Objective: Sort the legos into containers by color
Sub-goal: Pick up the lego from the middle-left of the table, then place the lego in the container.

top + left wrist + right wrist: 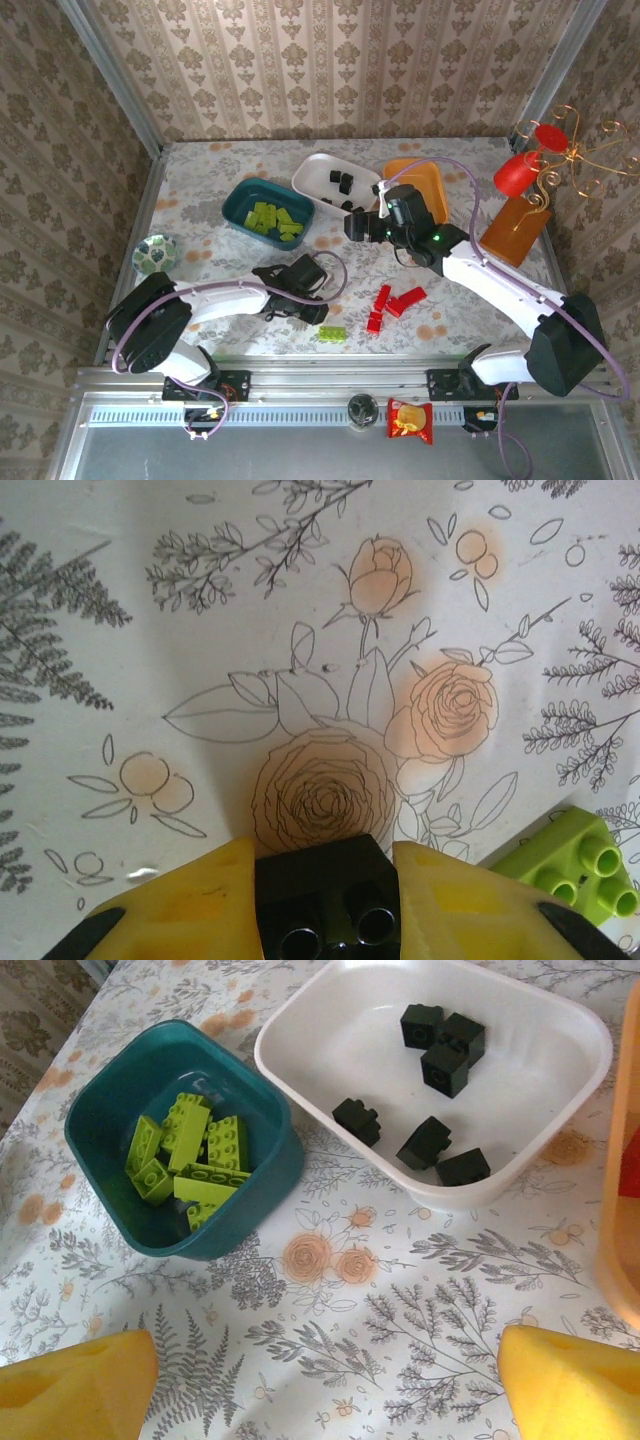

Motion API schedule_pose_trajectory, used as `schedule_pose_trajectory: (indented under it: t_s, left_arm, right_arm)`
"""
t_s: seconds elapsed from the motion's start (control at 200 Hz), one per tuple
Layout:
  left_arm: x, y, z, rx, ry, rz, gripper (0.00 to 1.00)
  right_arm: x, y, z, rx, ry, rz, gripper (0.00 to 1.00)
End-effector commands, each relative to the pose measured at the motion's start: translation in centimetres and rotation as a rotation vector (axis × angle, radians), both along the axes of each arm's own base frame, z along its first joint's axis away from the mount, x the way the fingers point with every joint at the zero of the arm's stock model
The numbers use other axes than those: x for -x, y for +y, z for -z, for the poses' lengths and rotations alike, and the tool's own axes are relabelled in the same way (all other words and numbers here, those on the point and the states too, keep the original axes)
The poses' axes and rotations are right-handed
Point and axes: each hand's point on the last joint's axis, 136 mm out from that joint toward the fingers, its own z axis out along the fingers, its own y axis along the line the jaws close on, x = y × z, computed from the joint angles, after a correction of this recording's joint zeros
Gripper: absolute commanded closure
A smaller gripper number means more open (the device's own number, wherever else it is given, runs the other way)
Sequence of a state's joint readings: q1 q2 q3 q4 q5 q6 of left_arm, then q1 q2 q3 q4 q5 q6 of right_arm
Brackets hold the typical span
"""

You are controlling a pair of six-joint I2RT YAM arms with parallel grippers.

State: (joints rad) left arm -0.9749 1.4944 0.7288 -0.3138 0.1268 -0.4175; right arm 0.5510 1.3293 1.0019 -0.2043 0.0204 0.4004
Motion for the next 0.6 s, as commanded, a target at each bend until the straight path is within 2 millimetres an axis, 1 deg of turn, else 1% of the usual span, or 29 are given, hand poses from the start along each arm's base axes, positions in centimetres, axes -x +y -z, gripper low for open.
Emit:
schedule_pose_trajectory:
  t_s: [0.0,0.075,0.15,0.26,0.33,0.345,0.36,0.395,0.41,0.425,0.44,0.49,0.545,0.555,0.575,0.595]
  left_arm:
    - [-0.2,1.1,-0.8,-0.029,-0.019,-0.033,0.74]
    - [-1.4,1.0,-2.4,0.004,-0.052,-0.063,0.75]
    - [-3.6,1.1,-4.8,0.033,-0.113,-0.094,0.75]
    - [-8.7,0.9,-9.2,0.116,-0.233,-0.152,0.75]
    - [-12.1,-0.2,-12.4,0.167,-0.3,-0.158,0.75]
    - [-12.8,-0.4,-12.6,0.163,-0.31,-0.155,0.75]
    - [-13.6,-0.7,-13.3,0.166,-0.331,-0.152,0.75]
    - [-15.2,-1.2,-14.1,0.159,-0.36,-0.144,0.75]
    - [-16.1,-1.6,-14.8,0.164,-0.377,-0.141,0.75]
    - [-16.7,-1.8,-14.8,0.162,-0.381,-0.139,0.75]
    - [-17.5,-2.2,-15.5,0.169,-0.397,-0.139,0.76]
    - [-20.1,-3.1,-16.1,0.176,-0.416,-0.143,0.76]
    - [-23.0,-3.9,-16.3,0.18,-0.429,-0.157,0.76]
    - [-23.4,-4.0,-16.1,0.177,-0.427,-0.159,0.76]
    - [-24.4,-4.2,-16.4,0.183,-0.435,-0.165,0.76]
    - [-25.4,-4.5,-16.0,0.178,-0.43,-0.17,0.77]
  right_arm:
    - [-0.2,-0.9,0.0,-0.008,-0.008,0.046,0.11]
    - [-0.2,-1.2,0.1,-0.014,-0.009,0.064,0.11]
    - [-0.1,-1.8,0.0,-0.015,-0.019,0.09,0.1]
    - [0.3,-3.1,0.4,-0.008,-0.018,0.144,0.1]
    - [0.6,-4.0,0.7,-0.006,-0.012,0.175,0.1]
    - [0.7,-4.2,0.8,-0.006,-0.012,0.181,0.1]
    - [0.8,-4.4,0.9,-0.003,-0.009,0.188,0.1]
    - [1.0,-4.9,1.1,0.003,-0.005,0.205,0.1]
    - [1.1,-5.2,1.2,0.004,-0.003,0.214,0.1]
    - [1.2,-5.3,1.2,0.004,-0.002,0.218,0.1]
    - [1.4,-5.4,1.4,0.006,0.0,0.221,0.1]
    - [1.7,-5.9,1.6,0.007,0.004,0.232,0.1]
    - [2.1,-6.3,1.9,0.011,0.012,0.241,0.1]
    - [2.2,-6.3,2.0,0.012,0.014,0.241,0.1]
    - [2.3,-6.4,2.1,0.014,0.018,0.243,0.1]
    - [2.5,-6.5,2.2,0.016,0.023,0.244,0.1]
